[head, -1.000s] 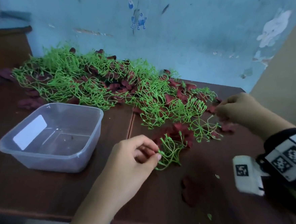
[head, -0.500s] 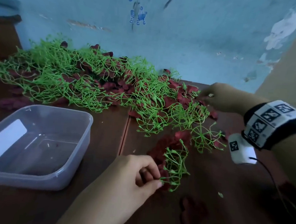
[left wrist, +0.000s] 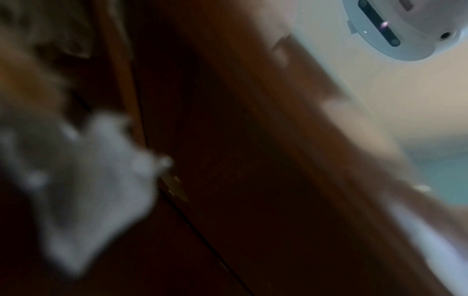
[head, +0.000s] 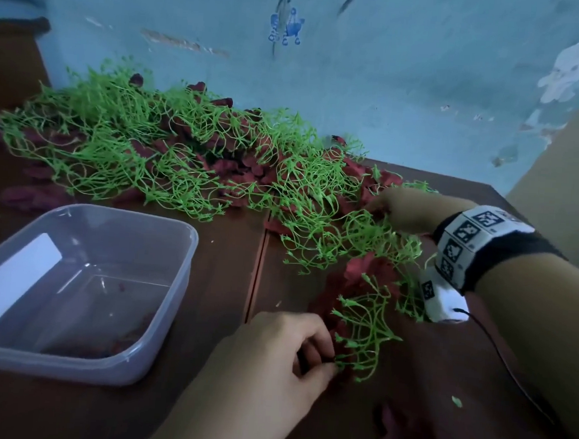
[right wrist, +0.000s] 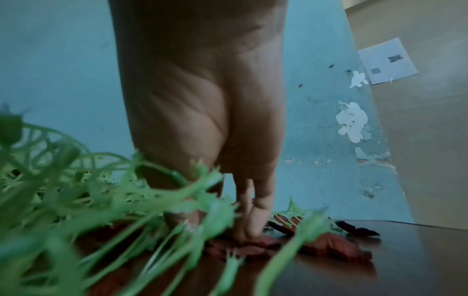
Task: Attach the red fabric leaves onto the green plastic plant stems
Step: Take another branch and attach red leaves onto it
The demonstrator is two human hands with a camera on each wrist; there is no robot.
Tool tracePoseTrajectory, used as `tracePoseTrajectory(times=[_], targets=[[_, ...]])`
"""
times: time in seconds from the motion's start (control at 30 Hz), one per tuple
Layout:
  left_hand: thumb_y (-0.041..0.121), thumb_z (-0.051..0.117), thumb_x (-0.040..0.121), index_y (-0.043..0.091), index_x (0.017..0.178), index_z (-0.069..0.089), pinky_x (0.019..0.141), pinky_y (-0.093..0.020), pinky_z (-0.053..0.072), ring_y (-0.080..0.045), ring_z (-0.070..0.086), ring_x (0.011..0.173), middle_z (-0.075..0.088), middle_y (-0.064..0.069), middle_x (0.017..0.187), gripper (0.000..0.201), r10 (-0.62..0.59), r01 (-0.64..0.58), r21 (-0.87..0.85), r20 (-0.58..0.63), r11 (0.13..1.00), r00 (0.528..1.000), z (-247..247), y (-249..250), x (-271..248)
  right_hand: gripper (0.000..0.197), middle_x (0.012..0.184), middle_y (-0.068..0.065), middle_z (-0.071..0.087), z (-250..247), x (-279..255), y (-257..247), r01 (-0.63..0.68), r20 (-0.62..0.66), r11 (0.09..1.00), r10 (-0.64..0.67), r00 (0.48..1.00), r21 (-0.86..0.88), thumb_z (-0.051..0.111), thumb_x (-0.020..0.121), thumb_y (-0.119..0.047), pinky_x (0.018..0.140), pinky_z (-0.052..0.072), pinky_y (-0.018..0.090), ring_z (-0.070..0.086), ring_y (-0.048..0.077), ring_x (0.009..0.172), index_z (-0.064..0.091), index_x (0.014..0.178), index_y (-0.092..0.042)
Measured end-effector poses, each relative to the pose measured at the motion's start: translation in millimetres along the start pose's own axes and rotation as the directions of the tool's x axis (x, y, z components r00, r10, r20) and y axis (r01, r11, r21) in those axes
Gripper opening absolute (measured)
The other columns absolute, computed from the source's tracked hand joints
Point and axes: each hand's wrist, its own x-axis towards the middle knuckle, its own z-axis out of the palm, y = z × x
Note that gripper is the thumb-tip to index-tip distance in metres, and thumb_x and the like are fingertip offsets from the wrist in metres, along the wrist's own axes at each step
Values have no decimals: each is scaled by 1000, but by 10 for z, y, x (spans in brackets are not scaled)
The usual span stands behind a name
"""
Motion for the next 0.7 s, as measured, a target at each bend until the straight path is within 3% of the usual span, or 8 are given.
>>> tracePoseTrajectory(times=[0.07, 0.13, 0.27, 0.37, 0.43, 0.5, 0.6, 0.7], targets=[[43, 71, 88, 41, 96, 64, 66, -16, 49, 4, 61, 73, 58, 41, 84, 11, 13, -13, 7, -15, 1000, 1000, 7, -16, -2, 50, 130, 3, 63, -12, -3, 12, -4, -71, 1000, 5, 997, 22, 47, 91, 15, 48, 46, 15, 57, 2, 66, 63, 128, -14], [43, 71, 88, 41, 96, 63, 69, -21, 53, 3, 61, 73, 59, 39, 86, 11, 21, -21, 6, -29, 1000, 999, 16, -32, -2, 42, 117, -8, 59, -28, -22, 20, -22, -100, 1000, 24, 995, 19, 49, 91, 15, 43, 45, 13, 57, 4, 61, 69, 116, -11], [43, 71, 88, 41, 94, 64, 66, -21, 52, 2, 60, 69, 61, 35, 87, 10, 22, -22, -5, -47, 1000, 999, 33, -43, 4, 37, 101, 5, 72, -50, -50, 47, -8, -202, 999, 19, 979, 54, 53, 93, 9, 58, 59, 26, 69, 16, 69, 73, 82, -21], [41, 74, 87, 40, 91, 65, 63, -19, 50, 2, 59, 65, 62, 32, 86, 10, 27, -28, -24, -74, 999, 997, 53, -69, 16, 20, 94, 5, 72, -66, -104, 68, -16, -267, 992, 48, 963, 122, 61, 92, 1, 55, 52, 17, 68, 14, 69, 76, 91, -13], [39, 75, 86, 39, 90, 65, 63, -21, 51, 1, 59, 64, 62, 32, 85, 10, 30, -33, -39, -94, 999, 995, 64, -88, 21, 13, 82, 2, 71, -93, -158, 85, -25, -312, 984, 81, 947, 177, 65, 90, -2, 47, 46, 11, 65, 11, 64, 76, 91, -9], [37, 76, 86, 38, 88, 67, 64, -22, 52, 0, 60, 65, 61, 34, 83, 9, 31, -39, -54, -128, 998, 991, 71, -95, 22, 11, 70, -1, 68, -148, -237, 101, -29, -382, 970, 122, 916, 242, 67, 88, -5, 41, 42, 12, 61, 10, 55, 78, 86, -7], [30, 78, 86, 34, 85, 69, 61, -19, 50, -3, 62, 69, 62, 32, 83, 10, 55, -75, -88, -212, 993, 976, 81, -99, 34, 16, 65, 8, 70, -242, -459, 71, -15, -450, 930, 191, 872, 367, 76, 87, -21, 36, 41, 13, 55, 5, 38, 78, 78, -7], [22, 80, 85, 31, 81, 70, 56, -13, 44, -4, 60, 64, 64, 24, 81, 14, 82, -115, -93, -304, 989, 949, 81, -106, 26, 30, 65, 12, 71, -319, -756, -39, 16, -469, 879, 238, 850, 476, 78, 84, -36, 47, 55, 26, 58, 15, 45, 77, 73, -8]])
